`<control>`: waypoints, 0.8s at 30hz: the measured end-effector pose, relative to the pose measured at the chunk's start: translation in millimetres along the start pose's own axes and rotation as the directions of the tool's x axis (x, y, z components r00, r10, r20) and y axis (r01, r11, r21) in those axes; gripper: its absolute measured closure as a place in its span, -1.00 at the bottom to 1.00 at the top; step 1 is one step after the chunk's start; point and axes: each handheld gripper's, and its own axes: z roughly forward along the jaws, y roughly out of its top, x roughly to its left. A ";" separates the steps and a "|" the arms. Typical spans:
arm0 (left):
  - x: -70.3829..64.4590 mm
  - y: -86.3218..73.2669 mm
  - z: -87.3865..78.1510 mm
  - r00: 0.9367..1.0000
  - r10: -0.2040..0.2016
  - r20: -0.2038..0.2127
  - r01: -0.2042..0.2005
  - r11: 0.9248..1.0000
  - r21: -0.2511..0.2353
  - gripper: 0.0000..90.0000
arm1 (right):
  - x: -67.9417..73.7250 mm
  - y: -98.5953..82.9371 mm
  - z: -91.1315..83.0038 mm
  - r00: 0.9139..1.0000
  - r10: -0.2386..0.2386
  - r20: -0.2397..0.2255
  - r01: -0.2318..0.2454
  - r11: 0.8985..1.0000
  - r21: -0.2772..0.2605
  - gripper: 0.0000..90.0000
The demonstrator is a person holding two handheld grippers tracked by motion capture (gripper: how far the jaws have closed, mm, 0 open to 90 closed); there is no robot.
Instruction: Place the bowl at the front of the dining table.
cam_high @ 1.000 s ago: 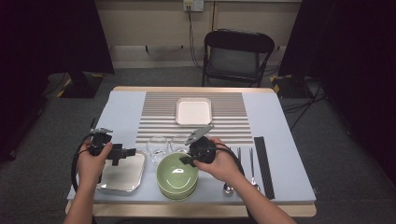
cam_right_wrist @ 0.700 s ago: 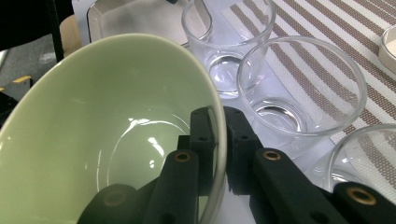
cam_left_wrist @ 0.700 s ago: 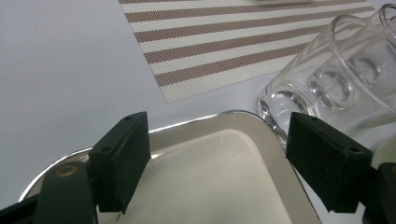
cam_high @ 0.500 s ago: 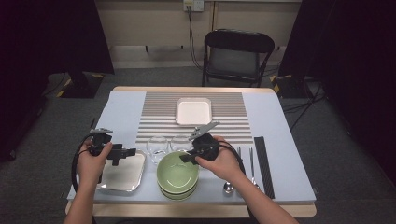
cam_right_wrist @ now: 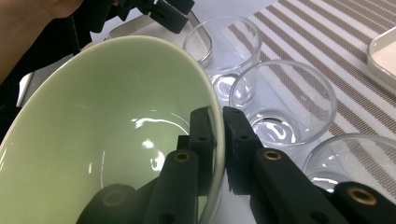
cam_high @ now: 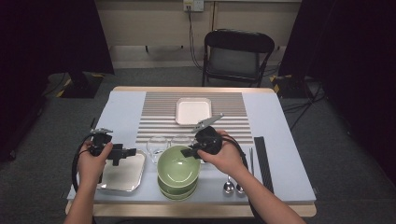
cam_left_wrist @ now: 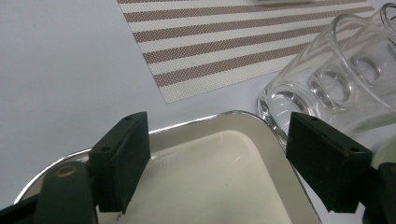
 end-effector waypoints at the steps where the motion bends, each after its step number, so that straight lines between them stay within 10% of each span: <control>1: 0.2 0.0 -0.4 1.000 -0.002 0.004 0.002 1.000 0.000 -0.51 | -0.6 1.1 -0.7 1.000 0.003 0.000 -0.003 1.000 -0.002 0.85; 24: 0.0 -0.4 -3.4 1.000 0.015 0.012 -0.014 1.000 -0.020 -0.52 | -18.6 21.6 -20.0 0.997 0.070 0.037 -0.069 0.997 -0.038 0.85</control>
